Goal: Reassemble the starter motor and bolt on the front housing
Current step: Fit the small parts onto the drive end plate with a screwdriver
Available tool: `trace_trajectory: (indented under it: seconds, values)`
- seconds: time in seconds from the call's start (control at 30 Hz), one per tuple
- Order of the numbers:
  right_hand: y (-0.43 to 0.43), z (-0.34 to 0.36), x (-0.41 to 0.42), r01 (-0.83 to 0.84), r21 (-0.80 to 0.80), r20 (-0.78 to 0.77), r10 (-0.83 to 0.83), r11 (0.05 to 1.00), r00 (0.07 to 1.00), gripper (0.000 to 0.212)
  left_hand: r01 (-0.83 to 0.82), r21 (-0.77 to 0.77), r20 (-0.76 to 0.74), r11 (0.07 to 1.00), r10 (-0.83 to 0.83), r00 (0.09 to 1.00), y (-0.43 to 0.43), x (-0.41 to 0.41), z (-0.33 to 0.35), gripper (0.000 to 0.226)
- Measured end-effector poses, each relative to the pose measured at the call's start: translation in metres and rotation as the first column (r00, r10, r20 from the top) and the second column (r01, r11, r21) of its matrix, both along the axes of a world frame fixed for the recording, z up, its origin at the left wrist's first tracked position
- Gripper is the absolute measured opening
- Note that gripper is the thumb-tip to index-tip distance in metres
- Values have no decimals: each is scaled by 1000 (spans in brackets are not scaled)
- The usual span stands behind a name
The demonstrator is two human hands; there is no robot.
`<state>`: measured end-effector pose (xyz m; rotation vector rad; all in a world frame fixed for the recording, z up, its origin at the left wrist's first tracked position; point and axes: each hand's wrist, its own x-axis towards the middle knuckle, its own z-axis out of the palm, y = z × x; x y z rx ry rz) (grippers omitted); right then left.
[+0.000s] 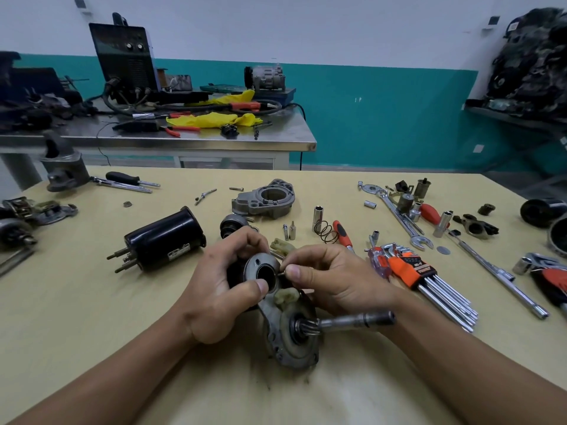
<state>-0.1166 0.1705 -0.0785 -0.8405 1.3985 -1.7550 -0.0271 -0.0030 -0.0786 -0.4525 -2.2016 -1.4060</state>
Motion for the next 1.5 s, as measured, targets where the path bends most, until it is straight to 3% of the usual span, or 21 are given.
trace_trajectory:
  seconds: [0.17, 0.33, 0.5, 0.67, 0.97, 1.23, 1.5]
  values:
    - [-1, 0, 0, 65, 19, -53, -64, 998, 997, 49, -13, 21, 5, 1000, 13, 1000, -2, -1, -1, 42]
    - [-5, -8, 2, 134, -1, -76, -134, 991, 988, 25, -24, 13, -3, 1000, 24, 1000, -3, -1, -3, 40]
    - [-9, -10, 9, 138, 77, -155, -125, 987, 980, 33, -90, 36, -42, 995, 92, 995, -4, -1, -1, 38]
    - [-8, -8, 12, 124, 60, -117, -116, 991, 986, 25, -94, 28, -84, 995, 96, 992, -1, 0, 1, 38]
    - [-12, -6, 24, 85, -114, 97, -74, 990, 993, 13, -75, 4, -105, 997, 75, 992, -4, 0, 4, 35]
    - [-14, -6, 24, 166, -43, 41, -164, 985, 986, 24, -4, 45, -55, 999, 6, 998, -1, 0, 4, 39]
    - [-11, -6, 20, 170, -25, 42, -169, 985, 985, 20, 41, 33, -11, 999, -40, 999, 0, -1, 3, 35]
